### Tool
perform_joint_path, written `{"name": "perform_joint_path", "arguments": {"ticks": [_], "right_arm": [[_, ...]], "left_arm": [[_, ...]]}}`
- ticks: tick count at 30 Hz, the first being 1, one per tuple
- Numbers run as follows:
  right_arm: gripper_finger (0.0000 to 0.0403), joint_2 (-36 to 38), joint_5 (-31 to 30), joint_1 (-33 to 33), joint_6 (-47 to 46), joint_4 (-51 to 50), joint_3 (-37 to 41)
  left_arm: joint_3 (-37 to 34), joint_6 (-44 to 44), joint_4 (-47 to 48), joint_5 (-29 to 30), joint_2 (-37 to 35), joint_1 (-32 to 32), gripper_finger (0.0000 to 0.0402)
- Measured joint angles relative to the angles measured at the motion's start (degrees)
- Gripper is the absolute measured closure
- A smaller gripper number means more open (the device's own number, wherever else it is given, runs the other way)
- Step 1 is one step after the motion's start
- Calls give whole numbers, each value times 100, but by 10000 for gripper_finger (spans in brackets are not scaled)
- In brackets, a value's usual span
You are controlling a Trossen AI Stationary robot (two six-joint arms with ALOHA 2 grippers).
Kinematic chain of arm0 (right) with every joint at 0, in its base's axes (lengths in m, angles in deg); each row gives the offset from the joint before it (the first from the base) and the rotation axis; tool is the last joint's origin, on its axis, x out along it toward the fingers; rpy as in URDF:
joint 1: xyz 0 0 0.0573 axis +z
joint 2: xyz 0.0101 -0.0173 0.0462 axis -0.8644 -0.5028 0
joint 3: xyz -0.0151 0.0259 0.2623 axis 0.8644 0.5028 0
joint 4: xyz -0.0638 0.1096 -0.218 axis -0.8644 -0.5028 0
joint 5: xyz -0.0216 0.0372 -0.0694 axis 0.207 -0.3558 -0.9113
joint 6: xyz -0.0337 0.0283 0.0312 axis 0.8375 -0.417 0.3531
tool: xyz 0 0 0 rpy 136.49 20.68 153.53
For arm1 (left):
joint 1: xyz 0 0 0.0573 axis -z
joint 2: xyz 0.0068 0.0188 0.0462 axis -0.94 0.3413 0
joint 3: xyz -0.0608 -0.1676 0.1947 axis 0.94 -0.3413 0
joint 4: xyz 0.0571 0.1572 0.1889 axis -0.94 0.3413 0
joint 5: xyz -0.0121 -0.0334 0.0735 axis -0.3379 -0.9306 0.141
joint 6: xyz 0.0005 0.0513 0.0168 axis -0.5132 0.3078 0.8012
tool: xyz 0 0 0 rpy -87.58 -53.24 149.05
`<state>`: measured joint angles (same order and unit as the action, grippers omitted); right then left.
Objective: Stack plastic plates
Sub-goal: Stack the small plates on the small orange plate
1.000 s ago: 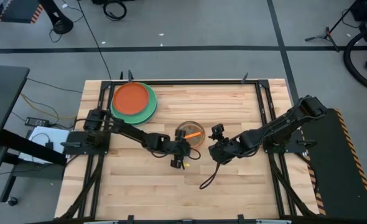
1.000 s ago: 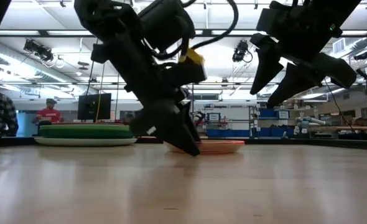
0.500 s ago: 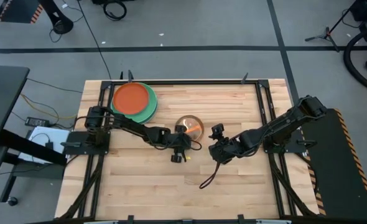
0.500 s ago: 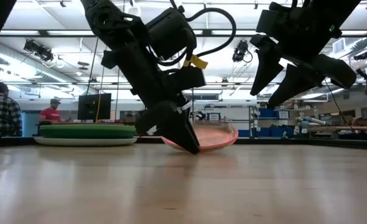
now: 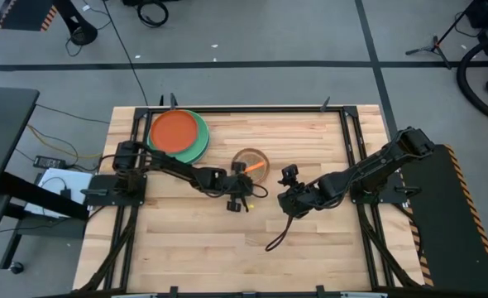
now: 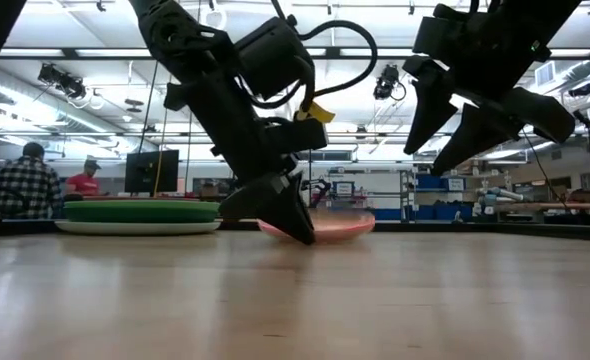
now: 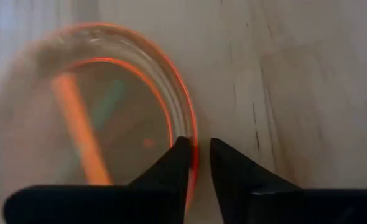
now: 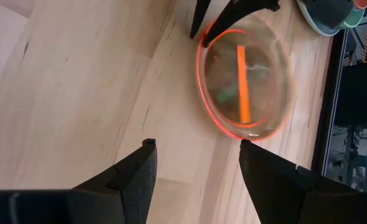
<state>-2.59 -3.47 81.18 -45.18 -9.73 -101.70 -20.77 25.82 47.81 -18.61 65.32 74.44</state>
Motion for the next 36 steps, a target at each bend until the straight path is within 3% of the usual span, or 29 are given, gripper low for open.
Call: {"name": "perform_joint_path", "arguments": {"ticks": [5,11,26,30,36], "right_arm": [[169,-2,149,0,-138,-3,0],[169,-2,144,-10,-222,45,0],[169,-2,425,82,-1226,-49,0],[169,-2,511,298,-1666,-153,0],[169,-2,341,827,-2264,-159,0]], "left_arm": [[51,79,42,431,-186,189,292],[92,-132,-61,462,-104,165,256],[79,-1051,-1163,446,332,124,251],[-465,-1134,-2550,446,343,188,251],[-1726,-1142,-6153,441,343,272,251]]}}
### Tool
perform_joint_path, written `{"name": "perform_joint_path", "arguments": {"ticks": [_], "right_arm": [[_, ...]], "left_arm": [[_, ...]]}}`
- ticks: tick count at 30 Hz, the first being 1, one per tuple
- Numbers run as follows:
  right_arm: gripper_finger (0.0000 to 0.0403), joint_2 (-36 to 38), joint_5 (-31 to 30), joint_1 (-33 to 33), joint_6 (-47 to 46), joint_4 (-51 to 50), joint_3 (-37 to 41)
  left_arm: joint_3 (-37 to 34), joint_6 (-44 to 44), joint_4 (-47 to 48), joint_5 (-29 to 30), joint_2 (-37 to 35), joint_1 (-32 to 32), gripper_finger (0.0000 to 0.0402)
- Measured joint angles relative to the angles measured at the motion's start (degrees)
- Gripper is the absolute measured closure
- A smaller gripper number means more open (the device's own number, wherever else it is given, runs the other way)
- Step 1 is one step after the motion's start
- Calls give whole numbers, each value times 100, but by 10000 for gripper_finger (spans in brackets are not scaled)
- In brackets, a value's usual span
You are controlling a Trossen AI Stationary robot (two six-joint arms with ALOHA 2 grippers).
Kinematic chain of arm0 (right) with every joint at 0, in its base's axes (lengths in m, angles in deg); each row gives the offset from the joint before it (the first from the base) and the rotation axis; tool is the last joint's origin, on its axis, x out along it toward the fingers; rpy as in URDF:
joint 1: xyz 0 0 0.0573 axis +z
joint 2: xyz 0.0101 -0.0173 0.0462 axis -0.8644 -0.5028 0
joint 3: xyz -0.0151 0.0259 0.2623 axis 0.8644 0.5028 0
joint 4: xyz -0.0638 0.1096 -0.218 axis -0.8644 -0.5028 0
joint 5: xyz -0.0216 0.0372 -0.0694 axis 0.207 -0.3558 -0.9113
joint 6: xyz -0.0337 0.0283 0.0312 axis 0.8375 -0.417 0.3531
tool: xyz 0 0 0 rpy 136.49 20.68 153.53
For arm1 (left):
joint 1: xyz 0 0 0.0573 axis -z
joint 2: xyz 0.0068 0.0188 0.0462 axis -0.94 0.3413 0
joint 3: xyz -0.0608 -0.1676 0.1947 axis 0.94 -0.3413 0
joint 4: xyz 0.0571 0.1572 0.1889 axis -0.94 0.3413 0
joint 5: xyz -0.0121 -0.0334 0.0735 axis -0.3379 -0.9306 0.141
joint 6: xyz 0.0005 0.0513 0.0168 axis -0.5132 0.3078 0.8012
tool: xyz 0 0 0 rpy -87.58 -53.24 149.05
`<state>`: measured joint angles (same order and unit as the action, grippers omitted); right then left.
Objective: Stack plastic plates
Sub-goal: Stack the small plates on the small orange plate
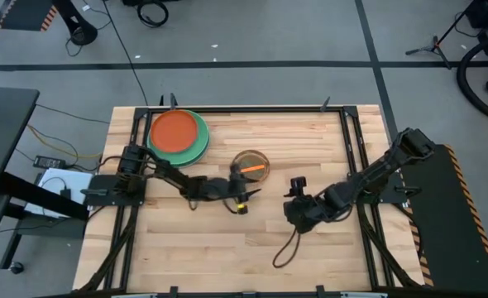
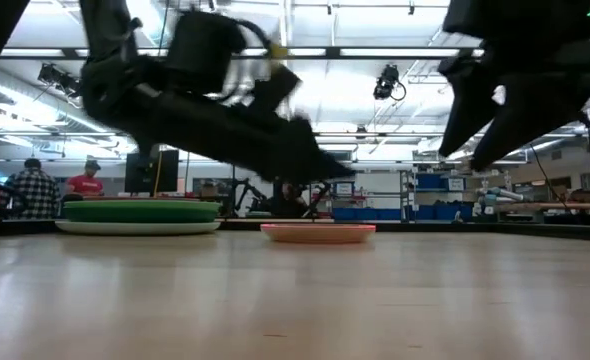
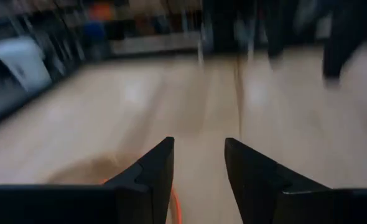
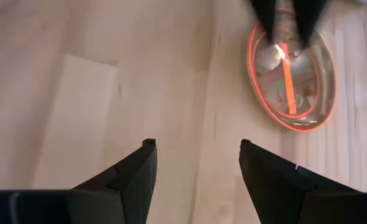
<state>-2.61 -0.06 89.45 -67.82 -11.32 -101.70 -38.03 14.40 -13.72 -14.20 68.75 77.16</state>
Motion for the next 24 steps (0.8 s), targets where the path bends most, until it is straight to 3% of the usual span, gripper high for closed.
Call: {"name": "perform_joint_path", "arguments": {"ticks": [5,8,19,24], "right_arm": [[169,0,-311,287,-77,167,0],[169,-1,-486,307,-45,309,0],[169,0,-365,106,346,433,0],[169,0,-349,56,346,433,0]], "left_arm": [[-542,-75,-2171,20,-2,-11,248],[-525,-145,-2385,-163,-11,22,236],[140,-230,-203,-339,-2,-59,111],[516,-132,943,-118,-2,-342,88]]}}
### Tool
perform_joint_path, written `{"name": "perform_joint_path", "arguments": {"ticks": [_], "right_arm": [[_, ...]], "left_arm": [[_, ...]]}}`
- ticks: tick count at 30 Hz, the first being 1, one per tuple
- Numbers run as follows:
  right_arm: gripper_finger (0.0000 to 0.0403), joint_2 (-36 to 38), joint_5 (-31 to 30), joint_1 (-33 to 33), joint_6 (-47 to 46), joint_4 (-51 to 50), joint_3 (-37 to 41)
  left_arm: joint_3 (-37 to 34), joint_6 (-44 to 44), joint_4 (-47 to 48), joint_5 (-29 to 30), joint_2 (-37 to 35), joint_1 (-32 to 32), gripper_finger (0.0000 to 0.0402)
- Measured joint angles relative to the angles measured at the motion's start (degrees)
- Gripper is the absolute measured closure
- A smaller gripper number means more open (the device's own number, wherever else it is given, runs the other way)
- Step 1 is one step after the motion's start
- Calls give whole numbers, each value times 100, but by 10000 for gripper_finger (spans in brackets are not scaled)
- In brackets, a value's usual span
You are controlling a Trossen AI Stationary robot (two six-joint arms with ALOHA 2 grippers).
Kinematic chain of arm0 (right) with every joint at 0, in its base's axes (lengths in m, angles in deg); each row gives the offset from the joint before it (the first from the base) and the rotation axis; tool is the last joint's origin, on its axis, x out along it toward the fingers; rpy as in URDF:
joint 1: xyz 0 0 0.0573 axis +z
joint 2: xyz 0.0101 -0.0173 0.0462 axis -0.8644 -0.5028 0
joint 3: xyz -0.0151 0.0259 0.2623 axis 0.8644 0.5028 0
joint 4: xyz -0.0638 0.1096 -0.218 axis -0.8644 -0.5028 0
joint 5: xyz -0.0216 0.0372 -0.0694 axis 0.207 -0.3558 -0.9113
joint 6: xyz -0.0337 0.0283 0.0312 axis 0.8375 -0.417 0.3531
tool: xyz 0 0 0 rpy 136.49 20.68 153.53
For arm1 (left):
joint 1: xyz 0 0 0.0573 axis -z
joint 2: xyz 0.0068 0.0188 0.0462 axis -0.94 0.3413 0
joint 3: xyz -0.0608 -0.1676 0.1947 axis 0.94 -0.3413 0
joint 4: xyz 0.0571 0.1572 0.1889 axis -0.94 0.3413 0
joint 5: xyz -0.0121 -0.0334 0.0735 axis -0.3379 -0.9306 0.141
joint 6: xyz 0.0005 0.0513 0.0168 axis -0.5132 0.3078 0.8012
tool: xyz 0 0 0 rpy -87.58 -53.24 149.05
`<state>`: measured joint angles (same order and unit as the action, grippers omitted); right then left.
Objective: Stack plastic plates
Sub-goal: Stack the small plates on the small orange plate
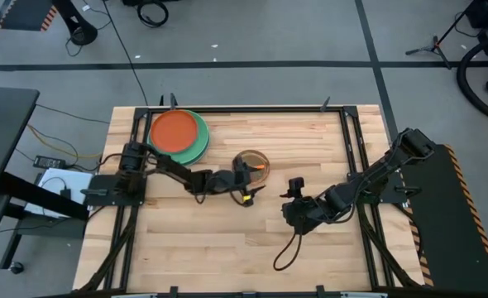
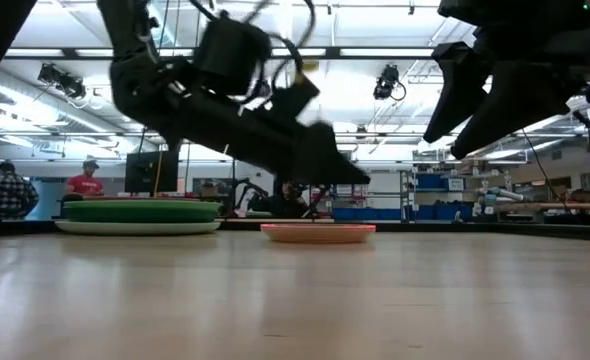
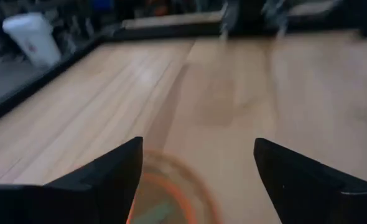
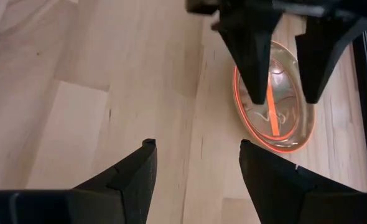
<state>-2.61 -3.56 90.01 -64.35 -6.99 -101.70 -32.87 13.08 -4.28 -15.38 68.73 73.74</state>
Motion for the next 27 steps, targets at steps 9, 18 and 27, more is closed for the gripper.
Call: {"name": "perform_joint_path", "arguments": {"ticks": [9,18,27], "right_arm": [[169,0,2,2,-1,-2,0],[169,0,-24,-81,131,-17,0],[169,0,111,-66,-9,-61,0]], "left_arm": [[69,-148,279,91,2,226,103],[117,-171,-162,221,404,216,104],[283,-442,-85,705,942,268,104]]}}
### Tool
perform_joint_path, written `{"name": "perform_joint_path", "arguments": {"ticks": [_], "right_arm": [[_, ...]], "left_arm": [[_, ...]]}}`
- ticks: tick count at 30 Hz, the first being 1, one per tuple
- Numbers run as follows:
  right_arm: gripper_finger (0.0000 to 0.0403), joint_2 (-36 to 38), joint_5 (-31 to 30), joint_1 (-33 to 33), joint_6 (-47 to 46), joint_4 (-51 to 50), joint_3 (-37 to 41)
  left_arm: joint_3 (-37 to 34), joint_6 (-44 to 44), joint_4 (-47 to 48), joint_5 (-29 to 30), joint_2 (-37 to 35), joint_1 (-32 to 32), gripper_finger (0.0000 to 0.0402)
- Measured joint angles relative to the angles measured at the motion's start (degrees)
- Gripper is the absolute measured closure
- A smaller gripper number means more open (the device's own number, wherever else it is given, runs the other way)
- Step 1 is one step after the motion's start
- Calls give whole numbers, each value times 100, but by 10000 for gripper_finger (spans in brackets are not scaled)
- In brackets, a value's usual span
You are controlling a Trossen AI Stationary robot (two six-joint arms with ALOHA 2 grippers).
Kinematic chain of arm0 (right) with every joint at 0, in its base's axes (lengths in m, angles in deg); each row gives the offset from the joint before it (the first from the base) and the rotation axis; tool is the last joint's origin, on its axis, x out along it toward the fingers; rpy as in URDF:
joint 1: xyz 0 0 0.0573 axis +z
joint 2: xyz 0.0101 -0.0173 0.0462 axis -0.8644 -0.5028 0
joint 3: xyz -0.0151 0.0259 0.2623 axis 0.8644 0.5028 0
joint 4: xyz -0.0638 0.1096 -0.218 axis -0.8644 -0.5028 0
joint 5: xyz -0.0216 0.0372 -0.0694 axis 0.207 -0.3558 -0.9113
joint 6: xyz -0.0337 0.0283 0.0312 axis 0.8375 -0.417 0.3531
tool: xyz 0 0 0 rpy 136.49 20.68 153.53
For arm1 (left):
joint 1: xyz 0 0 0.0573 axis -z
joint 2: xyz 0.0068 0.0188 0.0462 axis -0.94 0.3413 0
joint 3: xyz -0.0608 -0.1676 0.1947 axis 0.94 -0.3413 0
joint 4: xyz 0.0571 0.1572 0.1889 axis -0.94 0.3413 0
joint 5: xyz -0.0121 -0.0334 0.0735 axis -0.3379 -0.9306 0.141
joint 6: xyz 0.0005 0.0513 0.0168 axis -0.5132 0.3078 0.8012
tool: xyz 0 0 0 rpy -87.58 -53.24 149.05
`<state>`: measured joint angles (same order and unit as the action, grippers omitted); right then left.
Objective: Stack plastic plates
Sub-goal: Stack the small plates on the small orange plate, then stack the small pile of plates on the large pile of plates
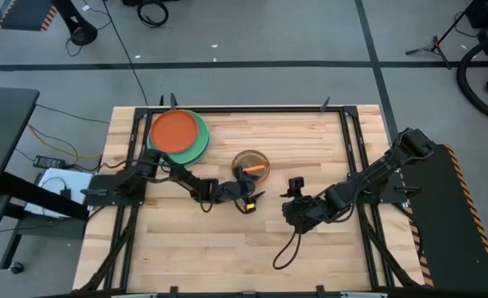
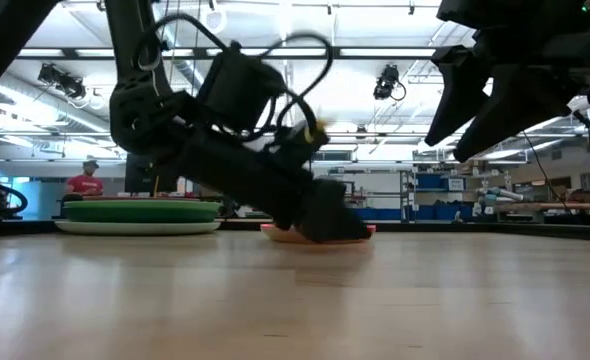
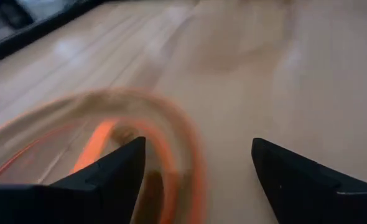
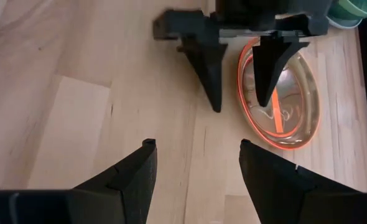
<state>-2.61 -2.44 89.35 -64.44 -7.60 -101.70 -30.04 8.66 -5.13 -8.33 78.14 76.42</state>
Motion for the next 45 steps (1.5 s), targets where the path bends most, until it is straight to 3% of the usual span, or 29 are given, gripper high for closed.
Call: {"name": "perform_joint_path", "arguments": {"ticks": [6,10,21,27,32,45], "right_arm": [[169,0,0,0,82,-24,0],[169,0,2,0,117,-30,0],[169,0,-24,0,392,-175,-267],[169,0,-545,7,510,-854,-913],[169,0,-932,26,496,-936,-1029],[195,0,-1179,294,442,-798,-1029]], "left_arm": [[-1,-597,193,167,79,-161,107],[2,-621,230,170,79,-166,132],[5,-1001,253,208,73,-173,314],[-2,-741,298,320,-34,-171,385],[-19,-296,678,574,-499,-171,387],[-16,620,2065,1018,-2000,-305,389]]}}
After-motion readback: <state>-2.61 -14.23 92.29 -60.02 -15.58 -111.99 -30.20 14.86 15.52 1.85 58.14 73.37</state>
